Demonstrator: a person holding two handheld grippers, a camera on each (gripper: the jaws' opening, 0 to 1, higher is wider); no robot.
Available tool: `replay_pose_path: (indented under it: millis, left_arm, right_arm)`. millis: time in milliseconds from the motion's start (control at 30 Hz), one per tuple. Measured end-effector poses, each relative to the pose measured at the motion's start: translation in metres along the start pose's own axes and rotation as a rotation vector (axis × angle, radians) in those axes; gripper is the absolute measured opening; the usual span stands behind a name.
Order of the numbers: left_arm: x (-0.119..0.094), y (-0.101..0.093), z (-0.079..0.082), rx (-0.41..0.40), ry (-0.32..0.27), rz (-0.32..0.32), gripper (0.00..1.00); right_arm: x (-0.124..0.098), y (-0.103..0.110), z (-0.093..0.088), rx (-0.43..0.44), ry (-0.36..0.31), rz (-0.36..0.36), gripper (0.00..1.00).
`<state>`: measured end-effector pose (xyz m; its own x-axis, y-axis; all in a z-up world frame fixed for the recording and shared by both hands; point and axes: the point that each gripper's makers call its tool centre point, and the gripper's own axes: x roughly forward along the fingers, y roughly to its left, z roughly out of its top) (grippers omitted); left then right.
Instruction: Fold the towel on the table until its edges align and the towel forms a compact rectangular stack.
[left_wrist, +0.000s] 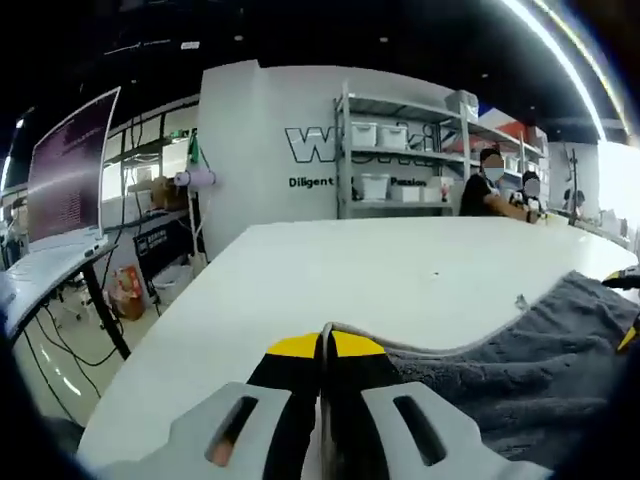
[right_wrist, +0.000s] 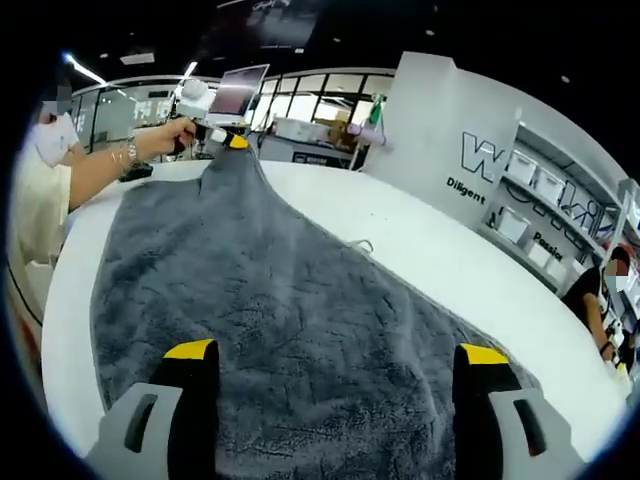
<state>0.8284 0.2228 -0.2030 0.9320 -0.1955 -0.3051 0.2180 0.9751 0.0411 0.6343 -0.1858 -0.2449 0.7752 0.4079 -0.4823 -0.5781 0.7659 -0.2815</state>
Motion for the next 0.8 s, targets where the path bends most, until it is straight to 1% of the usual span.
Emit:
replay_pose_path:
  millis: [100,167,200,233,267,300,333,400,433,467,500,533,567,600,667,700,767,800]
  left_arm:
    - [0.007,0.001,-0.008,0.011,0.031,0.013,0.02]
    - [0.010,0.002,-0.019,0.021,0.078,0.022,0.02]
    - [0.012,0.000,-0.027,0.023,0.103,0.012,0.03]
    - [0.012,-0.005,-0.031,0.017,0.115,-0.015,0.06]
    - [0.012,-0.006,-0.032,0.014,0.117,-0.023,0.11]
    - [0.011,-0.015,-0.032,-0.008,0.102,-0.065,0.20]
    - [0.007,-0.018,-0.032,-0.017,0.097,-0.077,0.27]
    - [0.003,-0.021,-0.031,-0.014,0.094,-0.091,0.36]
    - [0.002,-0.022,-0.031,-0.012,0.095,-0.094,0.38]
    - [-0.003,-0.024,-0.032,-0.008,0.099,-0.098,0.40]
    - [-0.007,-0.023,-0.033,-0.009,0.105,-0.097,0.44]
    - [-0.011,-0.017,-0.032,-0.021,0.107,-0.085,0.49]
    - [-0.018,-0.015,-0.030,-0.027,0.103,-0.079,0.56]
    - [-0.027,-0.012,-0.029,-0.036,0.097,-0.076,0.64]
    - [-0.045,-0.009,-0.019,-0.077,0.029,-0.062,0.73]
    - [-0.054,-0.010,-0.017,-0.095,0.006,-0.072,0.75]
    - [-0.070,-0.016,-0.020,-0.115,0.017,-0.113,0.74]
    - [-0.083,-0.024,-0.024,-0.111,0.027,-0.153,0.74]
  right_arm:
    - [0.000,-0.001,-0.001,0.000,0.006,-0.001,0.99]
    - [0.000,0.000,-0.002,-0.001,0.008,0.002,0.99]
    - [0.000,0.000,-0.002,-0.002,0.010,0.004,0.99]
    - [0.000,0.000,-0.002,-0.003,0.011,0.005,0.99]
    - [0.000,0.001,-0.003,-0.004,0.012,0.007,0.99]
    - [0.000,0.001,-0.003,-0.005,0.013,0.007,0.99]
    - [0.000,0.001,-0.003,-0.005,0.014,0.008,0.99]
    - [0.000,0.002,-0.003,-0.006,0.015,0.009,0.99]
    - [0.001,0.002,-0.003,-0.007,0.016,0.010,0.99]
    - [0.001,0.002,-0.003,-0.008,0.018,0.010,0.99]
    - [0.001,0.002,-0.004,-0.008,0.019,0.011,0.99]
    - [0.001,0.003,-0.004,-0.007,0.019,0.010,0.99]
    - [0.001,0.002,-0.004,-0.006,0.020,0.010,0.99]
    - [0.001,0.002,-0.004,-0.005,0.022,0.008,0.99]
    - [0.001,0.001,-0.005,-0.004,0.023,0.005,0.99]
    - [0.001,0.002,-0.005,-0.004,0.026,0.005,0.99]
    - [0.001,0.002,-0.005,-0.006,0.027,0.007,0.99]
    - [0.002,0.003,-0.005,-0.008,0.027,0.008,0.99]
